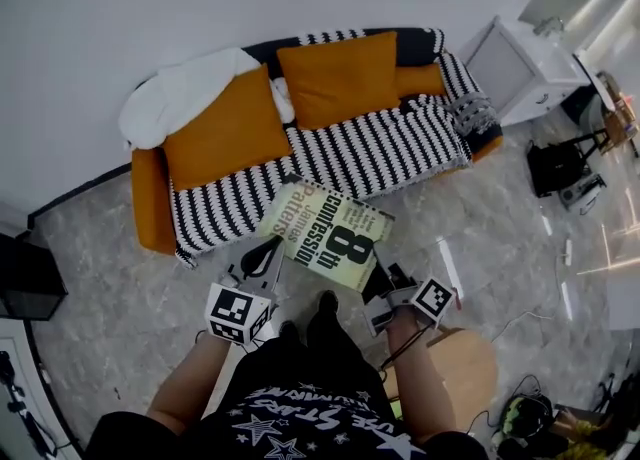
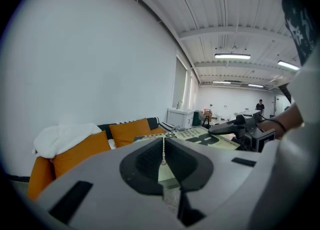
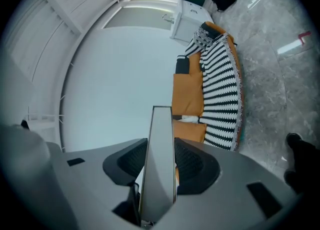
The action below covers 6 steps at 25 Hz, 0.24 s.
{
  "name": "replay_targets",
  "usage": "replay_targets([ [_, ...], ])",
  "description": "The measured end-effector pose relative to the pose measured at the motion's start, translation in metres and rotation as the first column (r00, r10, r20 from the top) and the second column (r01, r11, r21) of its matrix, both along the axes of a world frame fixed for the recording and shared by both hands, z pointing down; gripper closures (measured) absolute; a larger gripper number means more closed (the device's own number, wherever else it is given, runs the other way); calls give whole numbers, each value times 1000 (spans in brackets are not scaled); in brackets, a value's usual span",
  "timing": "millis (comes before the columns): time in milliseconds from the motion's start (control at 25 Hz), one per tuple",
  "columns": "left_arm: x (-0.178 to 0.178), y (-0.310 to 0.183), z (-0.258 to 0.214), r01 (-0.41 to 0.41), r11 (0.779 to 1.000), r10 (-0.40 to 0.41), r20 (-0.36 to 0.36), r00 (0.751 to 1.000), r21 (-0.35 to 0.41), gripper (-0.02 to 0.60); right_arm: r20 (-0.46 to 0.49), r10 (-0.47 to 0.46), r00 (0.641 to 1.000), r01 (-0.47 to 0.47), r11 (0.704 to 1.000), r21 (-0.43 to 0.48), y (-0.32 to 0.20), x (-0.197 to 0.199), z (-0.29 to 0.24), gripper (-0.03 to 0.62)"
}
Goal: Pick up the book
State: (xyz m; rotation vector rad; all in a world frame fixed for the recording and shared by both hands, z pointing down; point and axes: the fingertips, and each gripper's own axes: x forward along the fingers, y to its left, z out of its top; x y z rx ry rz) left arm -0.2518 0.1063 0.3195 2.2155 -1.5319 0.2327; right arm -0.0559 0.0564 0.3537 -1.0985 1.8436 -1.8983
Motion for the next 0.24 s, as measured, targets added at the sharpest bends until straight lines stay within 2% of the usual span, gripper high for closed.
replay_targets([
  [240, 3, 20, -16, 15, 1000, -15, -9, 1000, 18, 566, 11, 24, 1000, -24, 1000, 12, 24, 14, -19, 421],
])
